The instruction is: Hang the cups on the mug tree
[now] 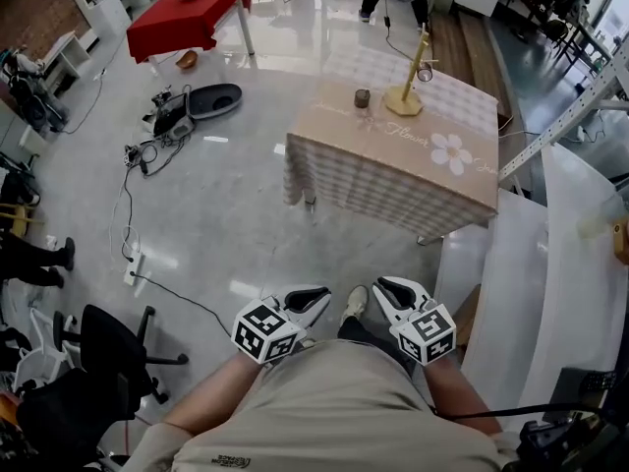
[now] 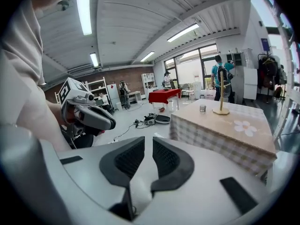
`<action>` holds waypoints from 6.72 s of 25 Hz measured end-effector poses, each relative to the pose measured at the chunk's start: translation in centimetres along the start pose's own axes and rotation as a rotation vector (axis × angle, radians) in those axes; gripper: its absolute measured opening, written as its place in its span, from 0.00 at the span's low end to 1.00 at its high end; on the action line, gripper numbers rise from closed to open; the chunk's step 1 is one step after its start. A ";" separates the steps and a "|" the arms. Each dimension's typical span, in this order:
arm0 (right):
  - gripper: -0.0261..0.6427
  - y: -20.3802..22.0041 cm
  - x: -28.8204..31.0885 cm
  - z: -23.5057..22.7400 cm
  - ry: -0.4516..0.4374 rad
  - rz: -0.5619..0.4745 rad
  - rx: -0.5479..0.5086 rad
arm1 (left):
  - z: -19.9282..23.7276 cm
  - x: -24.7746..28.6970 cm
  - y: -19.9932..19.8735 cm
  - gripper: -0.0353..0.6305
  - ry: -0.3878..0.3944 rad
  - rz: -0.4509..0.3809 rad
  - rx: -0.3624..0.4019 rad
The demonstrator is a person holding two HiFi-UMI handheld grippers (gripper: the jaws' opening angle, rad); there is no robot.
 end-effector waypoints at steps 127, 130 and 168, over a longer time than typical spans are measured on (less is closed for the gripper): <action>0.11 -7.2 -1.9 -25.9 0.552 -0.254 0.485 | 25.6 37.9 -23.3 0.44 0.246 0.135 0.185; 0.08 -6.1 -2.1 -25.6 0.484 -0.252 0.470 | 21.6 35.4 -21.8 0.31 0.314 0.132 0.115; 0.06 -3.0 -4.4 -20.2 0.227 -0.133 0.288 | 5.6 27.7 -14.2 0.07 0.433 0.206 0.245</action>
Point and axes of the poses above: the fingertips, and each gripper's own axes: x forward along the fingers, z to its left, y out of its underside, the point moved 9 cm from there along -x, backward along the fingers, and after that the axes turned 11 degrees about x, right-handed, at the moved point
